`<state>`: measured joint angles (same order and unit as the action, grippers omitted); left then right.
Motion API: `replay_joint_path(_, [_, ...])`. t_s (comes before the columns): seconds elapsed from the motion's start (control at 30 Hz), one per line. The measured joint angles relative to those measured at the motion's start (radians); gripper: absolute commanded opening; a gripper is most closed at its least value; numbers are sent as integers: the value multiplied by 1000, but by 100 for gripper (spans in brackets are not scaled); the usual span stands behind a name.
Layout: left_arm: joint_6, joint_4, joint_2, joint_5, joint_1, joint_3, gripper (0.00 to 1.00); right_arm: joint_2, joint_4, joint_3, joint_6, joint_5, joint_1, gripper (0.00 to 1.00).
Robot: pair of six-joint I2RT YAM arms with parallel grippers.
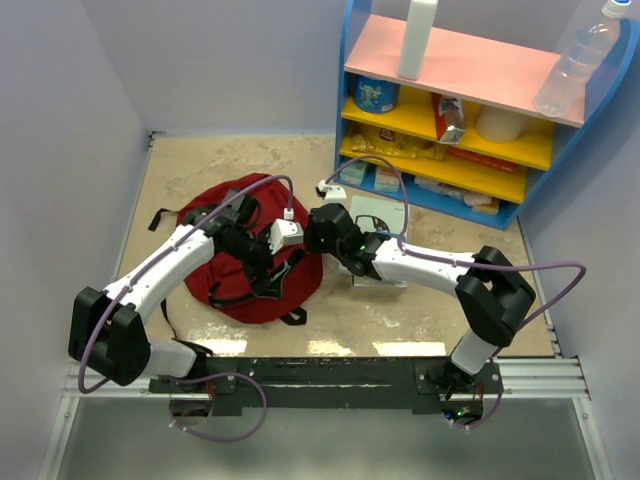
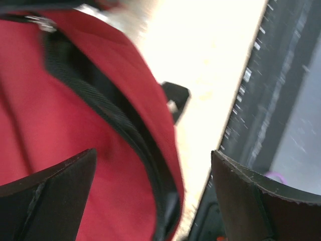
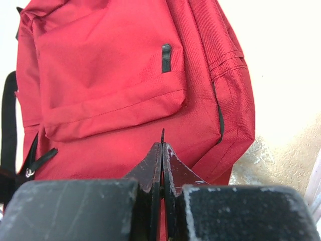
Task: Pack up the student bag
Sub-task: Unzip the student bag at the center of the board.
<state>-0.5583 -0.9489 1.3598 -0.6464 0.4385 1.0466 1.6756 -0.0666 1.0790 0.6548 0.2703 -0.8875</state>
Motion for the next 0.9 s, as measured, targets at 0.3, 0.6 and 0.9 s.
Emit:
replay_joint_path(0.3, [69,108,-13,58,0,33,100,-32,-4,-8,14,-3,3,0])
replay_joint_path(0.6, [75,146,11,50,0,5,83,-51,-3,-8,19,-4,3,0])
replay_joint_path(0.9, [84,192,15,78,0,-16,0,-52,-7,-8,25,-4,3,0])
